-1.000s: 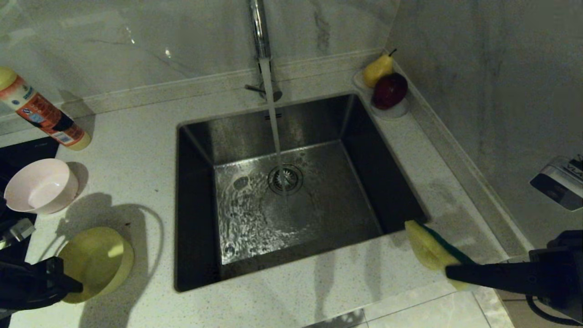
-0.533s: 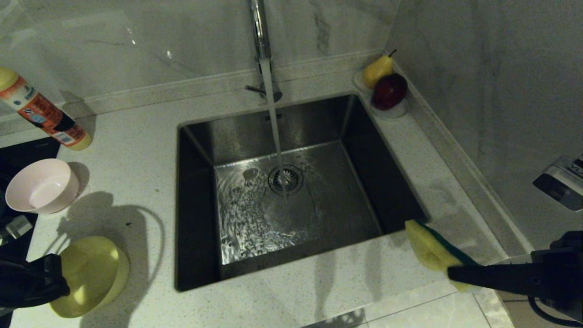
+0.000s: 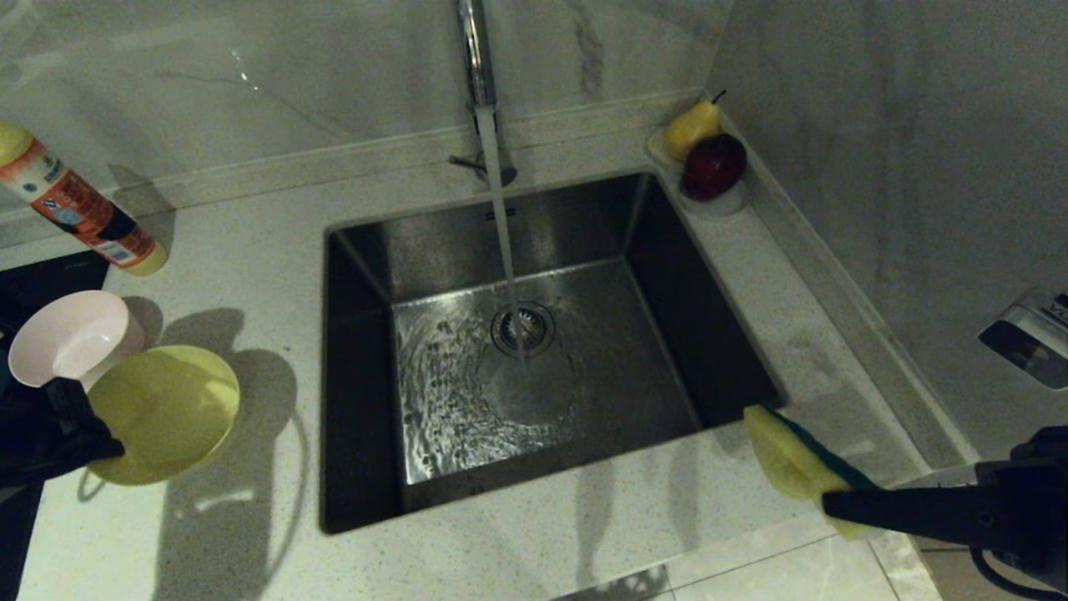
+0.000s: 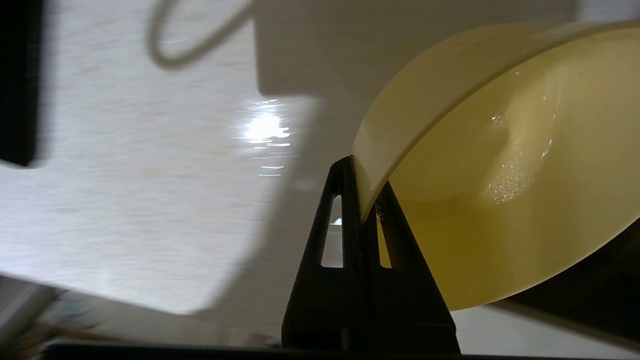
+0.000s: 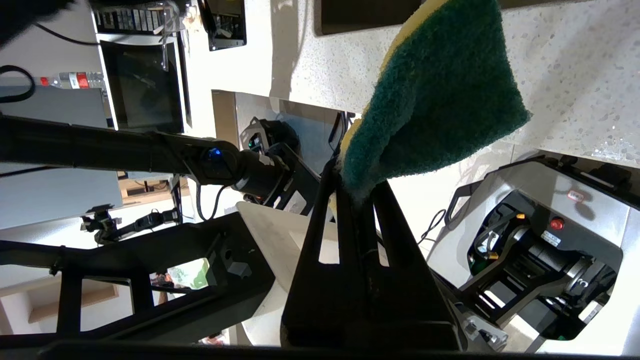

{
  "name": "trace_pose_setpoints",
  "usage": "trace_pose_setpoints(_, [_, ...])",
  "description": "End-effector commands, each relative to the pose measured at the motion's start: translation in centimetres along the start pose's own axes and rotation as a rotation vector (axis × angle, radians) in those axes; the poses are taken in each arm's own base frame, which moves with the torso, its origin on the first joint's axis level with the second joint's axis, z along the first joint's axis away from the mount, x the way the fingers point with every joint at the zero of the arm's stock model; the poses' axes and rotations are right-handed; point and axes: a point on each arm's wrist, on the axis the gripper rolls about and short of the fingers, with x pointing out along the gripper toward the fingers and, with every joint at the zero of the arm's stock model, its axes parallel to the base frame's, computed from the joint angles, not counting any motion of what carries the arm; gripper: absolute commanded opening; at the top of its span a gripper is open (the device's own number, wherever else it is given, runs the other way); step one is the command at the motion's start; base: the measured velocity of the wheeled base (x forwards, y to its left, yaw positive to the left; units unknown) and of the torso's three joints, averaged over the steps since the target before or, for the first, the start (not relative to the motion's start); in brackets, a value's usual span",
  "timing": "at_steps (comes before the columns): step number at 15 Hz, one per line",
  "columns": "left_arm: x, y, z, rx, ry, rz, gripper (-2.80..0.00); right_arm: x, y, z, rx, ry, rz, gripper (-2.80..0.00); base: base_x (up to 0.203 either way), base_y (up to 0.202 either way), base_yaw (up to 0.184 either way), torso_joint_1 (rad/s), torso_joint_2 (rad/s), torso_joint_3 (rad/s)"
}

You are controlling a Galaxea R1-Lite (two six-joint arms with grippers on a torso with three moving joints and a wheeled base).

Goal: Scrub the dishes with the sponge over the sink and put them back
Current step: Wash the bowl

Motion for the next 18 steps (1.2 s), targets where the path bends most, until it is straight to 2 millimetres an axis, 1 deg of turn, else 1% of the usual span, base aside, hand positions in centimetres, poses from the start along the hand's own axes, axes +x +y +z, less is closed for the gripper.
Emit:
trace_pose_setpoints(1, [-1.2,-2.6,0.4,0.011,-0.014,-0.091,-2.80,0.2,-0.2,-0.1,0.007,0.010,0.000,-2.80,0.000,0.000,0.000,0.000,0.00,0.000])
trace_pose_setpoints(3, [-0.5,-5.5,0.1,0.026,0.027,-0.139,-2.80,0.1,-0.1,0.0,0.002,0.006,0.002,-2.80,0.000,0.000,0.000,0.000,0.00,0.000])
trace_pose_setpoints(5, [1.6,-8.6,-0.1,0.052,0.035,-0.091,-2.80,0.3,-0.4,-0.3,0.009,0.020,-0.004,-2.80,0.000,0.000,0.000,0.000,0.00,0.000])
trace_pose_setpoints(7, [3.0,-12.2,-0.5,0.089,0.016,-0.092,-2.80,0.4,-0.6,-0.5,0.014,0.029,-0.009,-2.80,0.000,0.000,0.000,0.000,0.00,0.000])
trace_pose_setpoints(9, [4.0,-16.1,-2.0,0.136,0.040,-0.138,-2.80,0.3,-0.6,-0.7,0.014,0.029,-0.009,-2.80,0.000,0.000,0.000,0.000,0.00,0.000])
trace_pose_setpoints(11, [4.9,-19.1,-3.2,0.159,0.063,-0.182,-2.80,0.2,-0.5,-0.8,0.002,0.012,0.006,-2.80,0.000,0.000,0.000,0.000,0.00,0.000])
trace_pose_setpoints(12, [5.6,-20.3,-3.7,0.163,0.076,-0.192,-2.80,0.2,-0.5,-0.9,-0.008,0.005,0.017,-2.80,0.000,0.000,0.000,0.000,0.00,0.000])
trace_pose_setpoints(14, [6.8,-21.9,-4.4,0.158,0.092,-0.195,-2.80,0.1,-0.4,-0.9,-0.012,0.003,0.028,-2.80,0.000,0.000,0.000,0.000,0.00,0.000])
trace_pose_setpoints(17, [8.6,-23.4,-5.7,0.168,0.125,-0.191,-2.80,-0.1,-0.2,-1.0,-0.020,0.001,0.038,-2.80,0.000,0.000,0.000,0.000,0.00,0.000])
trace_pose_setpoints(18, [8.7,-24.0,-6.2,0.170,0.134,-0.198,-2.80,-0.1,-0.1,-1.0,-0.022,0.003,0.048,-2.80,0.000,0.000,0.000,0.000,0.00,0.000])
